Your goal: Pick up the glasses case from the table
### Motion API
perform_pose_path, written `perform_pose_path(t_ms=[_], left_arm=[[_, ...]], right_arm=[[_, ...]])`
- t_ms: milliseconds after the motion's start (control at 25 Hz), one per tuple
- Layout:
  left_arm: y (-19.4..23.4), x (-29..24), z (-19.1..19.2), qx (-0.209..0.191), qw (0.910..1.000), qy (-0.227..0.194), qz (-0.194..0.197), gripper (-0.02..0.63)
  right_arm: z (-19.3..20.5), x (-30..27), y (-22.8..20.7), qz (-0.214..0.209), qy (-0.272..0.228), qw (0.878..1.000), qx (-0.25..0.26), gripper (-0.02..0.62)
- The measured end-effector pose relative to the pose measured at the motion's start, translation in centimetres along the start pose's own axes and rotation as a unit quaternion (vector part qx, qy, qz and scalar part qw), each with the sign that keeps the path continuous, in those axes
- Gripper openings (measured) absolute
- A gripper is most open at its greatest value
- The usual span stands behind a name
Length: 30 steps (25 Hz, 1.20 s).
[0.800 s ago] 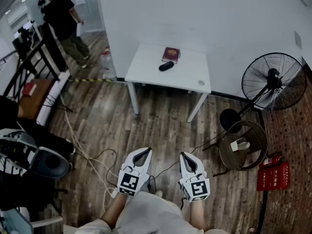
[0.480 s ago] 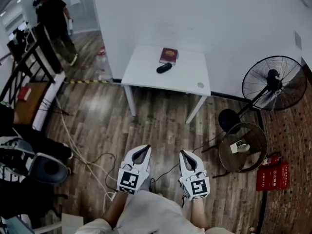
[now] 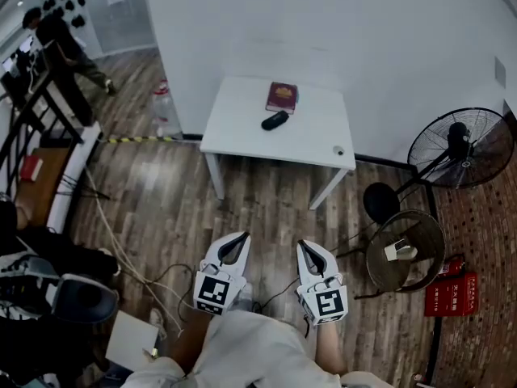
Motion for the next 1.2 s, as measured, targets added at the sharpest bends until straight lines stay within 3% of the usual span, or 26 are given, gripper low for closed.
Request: perform_pose_path(t_ms=[360, 680, 1200], left_arm=[[4.5, -4.2, -0.8, -0.003, 0.9997, -0.009, 0.023, 0.018], [5.6, -8.0, -0.4, 0.003, 0.9997, -0.003, 0.025, 0.018], [8.6, -19.0, -2.1, -0.004, 1.0000, -0.004, -0.002, 0.018]], right_arm=[[-0.3, -4.9, -1.0, 0.020, 0.000, 1.000, -0.007, 0.005], [0.3, -7.6, -3.8, 0.022, 0.008, 1.000, -0.002, 0.005], [0.1, -15.6, -13.8, -0.001, 0.002, 1.000, -0.006, 0.005]])
Point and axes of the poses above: the fingertips, and each gripper's own axes: x backward along the fingers, y to its left, z out of its underside, the point moved 5 cm from there along x, backward along the fingers, and after that the axes turned 5 degrees about -z, right-handed, at the moved point
